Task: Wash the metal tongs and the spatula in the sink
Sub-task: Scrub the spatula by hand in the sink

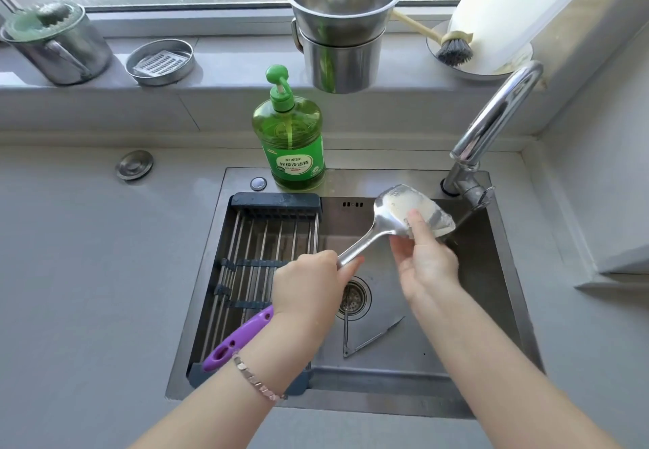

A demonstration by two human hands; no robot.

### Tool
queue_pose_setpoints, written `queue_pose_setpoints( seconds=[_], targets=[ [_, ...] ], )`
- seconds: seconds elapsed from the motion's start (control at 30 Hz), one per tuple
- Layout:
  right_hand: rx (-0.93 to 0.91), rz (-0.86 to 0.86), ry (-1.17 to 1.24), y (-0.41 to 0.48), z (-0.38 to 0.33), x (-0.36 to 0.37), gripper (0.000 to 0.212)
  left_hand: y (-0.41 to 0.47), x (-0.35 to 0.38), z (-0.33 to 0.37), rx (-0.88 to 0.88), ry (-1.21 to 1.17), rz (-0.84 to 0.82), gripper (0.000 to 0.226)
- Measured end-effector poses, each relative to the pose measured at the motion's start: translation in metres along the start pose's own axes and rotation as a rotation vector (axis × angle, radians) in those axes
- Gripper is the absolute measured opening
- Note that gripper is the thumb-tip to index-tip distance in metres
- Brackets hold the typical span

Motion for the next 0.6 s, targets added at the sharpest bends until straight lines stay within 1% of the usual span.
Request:
queue_pose_setpoints(
  seconds=[0.03,0.1,0.17,0.2,0.3,0.33,0.4,0.5,0.53,0.6],
  targets=[
    [0.055,-0.025,0.049,-0.006,0.009,0.004,0.006,0.000,0.004,0.005,0.000,0.002,-0.009,0.053],
    [0.019,-0.080,-0.092,-0.015,0.016,0.009,0.010,-0.002,0.009,0.015,0.026,0.025,-0.021,0.054],
    [0.001,-0.060,-0.177,-0.014,0.012,0.007,0.009,-0.005,0.010,0.019,0.048,0.043,-0.031,0.053],
    [0.025,-0.029,-0.156,-0.008,0.007,0.003,0.008,-0.005,0.011,0.017,0.049,0.050,-0.038,0.053],
    [0.083,0.121,0.005,0.013,-0.014,-0.017,0.017,-0.005,0.011,0.011,0.034,0.050,-0.042,0.052],
    [0.084,0.128,0.046,0.016,-0.016,-0.019,0.018,-0.005,0.011,0.011,0.025,0.042,-0.048,0.052],
    [0.087,0.053,0.092,0.010,-0.009,-0.014,0.019,-0.006,0.012,0.012,0.014,0.028,-0.058,0.052],
    [0.033,-0.097,0.001,0.001,0.005,-0.001,0.018,-0.006,0.010,0.008,-0.026,0.005,-0.057,0.050],
    [0.022,-0.103,-0.016,0.000,0.002,0.000,0.019,-0.005,0.008,0.007,-0.029,-0.013,-0.051,0.048],
    [0.031,-0.033,-0.025,0.007,-0.005,-0.005,0.022,-0.005,0.008,0.008,-0.025,-0.108,-0.089,0.043]
  ],
)
Point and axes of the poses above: each hand's wrist, its own y-axis towards the middle knuckle, its own x-axis out of the palm, z = x × y, the point moved 9 cm from there along y, towards the middle knuckle, and after that the axes turned 11 degrees about z, right-handed, at the moved point
